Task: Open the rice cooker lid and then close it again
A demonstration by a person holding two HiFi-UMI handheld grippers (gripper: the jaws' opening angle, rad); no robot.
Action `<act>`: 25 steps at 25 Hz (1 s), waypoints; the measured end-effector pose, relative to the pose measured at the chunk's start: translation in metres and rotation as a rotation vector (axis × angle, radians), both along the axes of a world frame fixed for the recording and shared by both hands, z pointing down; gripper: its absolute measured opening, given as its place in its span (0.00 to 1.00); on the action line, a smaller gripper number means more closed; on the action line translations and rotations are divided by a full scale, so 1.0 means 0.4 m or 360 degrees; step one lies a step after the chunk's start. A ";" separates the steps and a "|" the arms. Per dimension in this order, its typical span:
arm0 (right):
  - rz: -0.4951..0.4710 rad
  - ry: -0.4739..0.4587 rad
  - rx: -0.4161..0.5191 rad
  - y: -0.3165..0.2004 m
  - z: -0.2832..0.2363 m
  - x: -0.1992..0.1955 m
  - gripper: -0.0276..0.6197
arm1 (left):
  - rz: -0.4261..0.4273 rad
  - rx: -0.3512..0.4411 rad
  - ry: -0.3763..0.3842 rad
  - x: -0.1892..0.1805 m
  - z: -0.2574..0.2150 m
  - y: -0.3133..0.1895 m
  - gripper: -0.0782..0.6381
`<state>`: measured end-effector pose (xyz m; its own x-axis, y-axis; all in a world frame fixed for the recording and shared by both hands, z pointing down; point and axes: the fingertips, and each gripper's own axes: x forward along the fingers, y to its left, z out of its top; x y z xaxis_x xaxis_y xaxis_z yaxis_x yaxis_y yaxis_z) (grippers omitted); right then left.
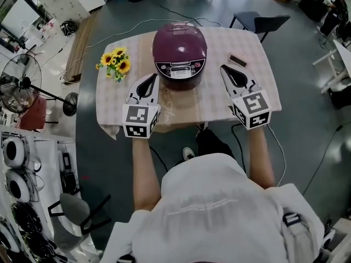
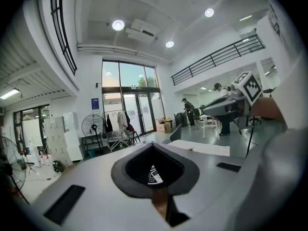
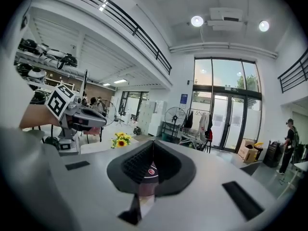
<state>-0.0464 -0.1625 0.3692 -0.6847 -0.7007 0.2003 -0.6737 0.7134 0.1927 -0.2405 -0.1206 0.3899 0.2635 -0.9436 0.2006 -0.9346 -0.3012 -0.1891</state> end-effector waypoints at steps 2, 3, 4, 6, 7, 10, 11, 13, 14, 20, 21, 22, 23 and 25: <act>0.0004 -0.0002 0.0013 0.009 -0.007 0.005 0.08 | -0.0003 0.0030 -0.0006 0.004 -0.023 0.012 0.13; 0.0003 -0.0001 0.0019 0.013 -0.010 0.006 0.08 | -0.0006 0.0044 -0.0009 0.006 -0.033 0.018 0.13; 0.0000 0.0003 0.0025 0.016 -0.012 0.007 0.08 | -0.0010 0.0056 -0.0014 0.009 -0.042 0.025 0.13; -0.0006 0.0009 0.0033 0.024 -0.016 0.008 0.08 | -0.0016 0.0079 -0.0026 0.016 -0.058 0.037 0.13; -0.0009 0.0009 0.0034 0.027 -0.018 0.010 0.08 | -0.0016 0.0087 -0.0031 0.019 -0.064 0.042 0.13; -0.0020 0.0007 0.0033 0.035 -0.018 0.009 0.08 | -0.0024 0.0085 -0.0038 0.019 -0.066 0.052 0.13; -0.0028 0.0005 0.0033 0.038 -0.019 0.006 0.08 | -0.0031 0.0082 -0.0036 0.016 -0.066 0.056 0.13; -0.0046 -0.0012 0.0028 0.044 -0.026 0.001 0.08 | -0.0042 0.0082 -0.0023 0.012 -0.072 0.062 0.13; -0.0051 -0.0020 0.0027 0.046 -0.030 0.000 0.08 | -0.0042 0.0085 -0.0018 0.012 -0.077 0.065 0.13; -0.0044 0.0036 0.0049 0.049 -0.035 0.001 0.08 | -0.0024 0.0108 -0.0040 0.024 -0.093 0.068 0.13; -0.0037 0.0045 0.0051 0.048 -0.035 0.003 0.08 | -0.0022 0.0109 -0.0039 0.025 -0.094 0.067 0.13; -0.0031 0.0049 0.0051 0.048 -0.036 0.005 0.08 | -0.0020 0.0107 -0.0039 0.026 -0.095 0.066 0.13; -0.0026 0.0051 0.0050 0.047 -0.037 0.008 0.08 | -0.0019 0.0104 -0.0037 0.027 -0.095 0.066 0.13; -0.0020 0.0053 0.0050 0.046 -0.038 0.010 0.08 | -0.0022 0.0096 -0.0028 0.027 -0.091 0.064 0.13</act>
<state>-0.0425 -0.1441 0.3538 -0.6868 -0.6984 0.2012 -0.6576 0.7150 0.2372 -0.2296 -0.0950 0.3533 0.2474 -0.9576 0.1479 -0.9349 -0.2760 -0.2232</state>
